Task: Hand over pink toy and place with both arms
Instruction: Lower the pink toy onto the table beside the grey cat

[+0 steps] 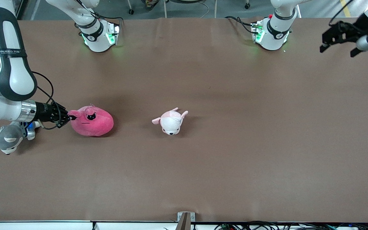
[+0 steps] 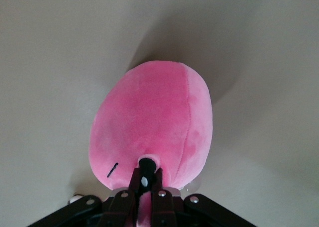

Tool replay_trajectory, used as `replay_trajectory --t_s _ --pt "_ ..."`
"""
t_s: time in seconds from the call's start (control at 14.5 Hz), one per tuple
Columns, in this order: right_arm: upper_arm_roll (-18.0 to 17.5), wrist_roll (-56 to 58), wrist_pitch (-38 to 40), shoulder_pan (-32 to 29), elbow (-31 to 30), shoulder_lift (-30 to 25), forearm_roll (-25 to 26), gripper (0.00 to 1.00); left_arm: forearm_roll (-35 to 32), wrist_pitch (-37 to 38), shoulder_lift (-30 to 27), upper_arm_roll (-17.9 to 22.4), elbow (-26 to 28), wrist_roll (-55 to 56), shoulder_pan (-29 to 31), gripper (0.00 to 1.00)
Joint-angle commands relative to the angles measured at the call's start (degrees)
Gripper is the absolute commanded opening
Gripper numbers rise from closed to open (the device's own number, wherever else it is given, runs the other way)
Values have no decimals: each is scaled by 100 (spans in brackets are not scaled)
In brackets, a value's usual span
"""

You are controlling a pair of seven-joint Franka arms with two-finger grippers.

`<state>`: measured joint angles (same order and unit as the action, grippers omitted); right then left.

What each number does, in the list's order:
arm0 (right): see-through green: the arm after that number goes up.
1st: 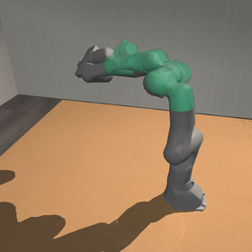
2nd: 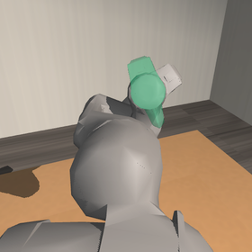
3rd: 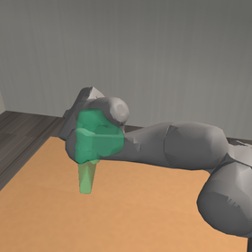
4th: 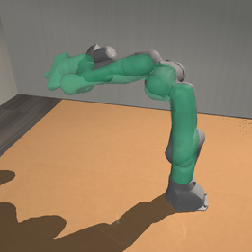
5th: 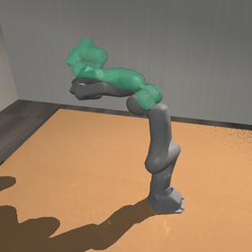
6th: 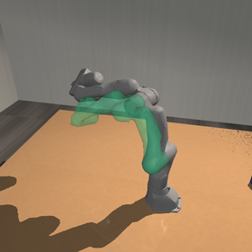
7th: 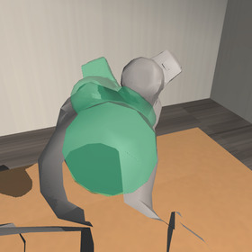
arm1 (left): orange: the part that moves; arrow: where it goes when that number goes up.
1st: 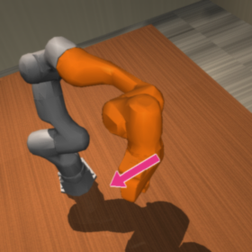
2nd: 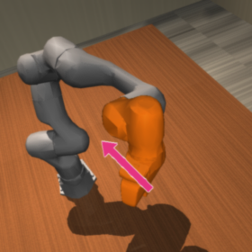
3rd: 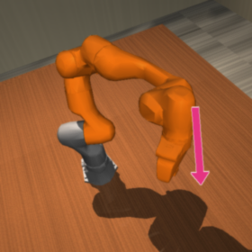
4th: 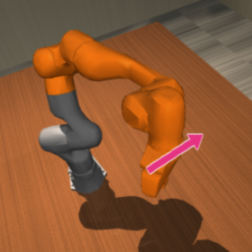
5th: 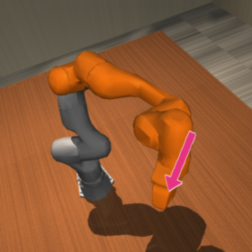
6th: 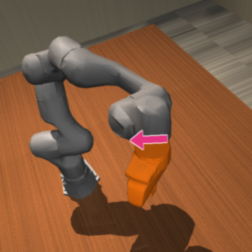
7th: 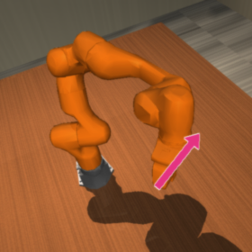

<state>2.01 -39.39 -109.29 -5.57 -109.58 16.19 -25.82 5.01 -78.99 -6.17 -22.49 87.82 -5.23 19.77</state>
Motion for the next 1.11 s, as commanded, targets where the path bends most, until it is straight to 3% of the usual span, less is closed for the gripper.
replay_trajectory --t_s 0.0,0.07,0.21,0.28,0.55,0.83,1.04 --pt "-61 36 13 -181 -11 95 -300 13 -210 -239 195 -62 -28 -197 246 100" --pt "-52 80 22 -198 6 104 -292 28 -263 -310 265 -62 -37 -233 255 100" --pt "-52 159 57 -190 138 148 -204 91 -342 -337 336 -62 -72 -224 273 100" --pt "-52 220 74 -198 260 157 -204 100 -351 -328 336 -62 -133 -172 273 100" --pt "-52 1062 556 -225 796 157 366 100 -316 -337 345 17 -213 -136 291 100" --pt "-104 2922 602 -58 1333 139 1753 100 -369 -389 512 8 -292 -163 273 100" --pt "-87 3998 602 -93 1702 131 2107 100 -378 -582 521 8 -292 -180 255 100"
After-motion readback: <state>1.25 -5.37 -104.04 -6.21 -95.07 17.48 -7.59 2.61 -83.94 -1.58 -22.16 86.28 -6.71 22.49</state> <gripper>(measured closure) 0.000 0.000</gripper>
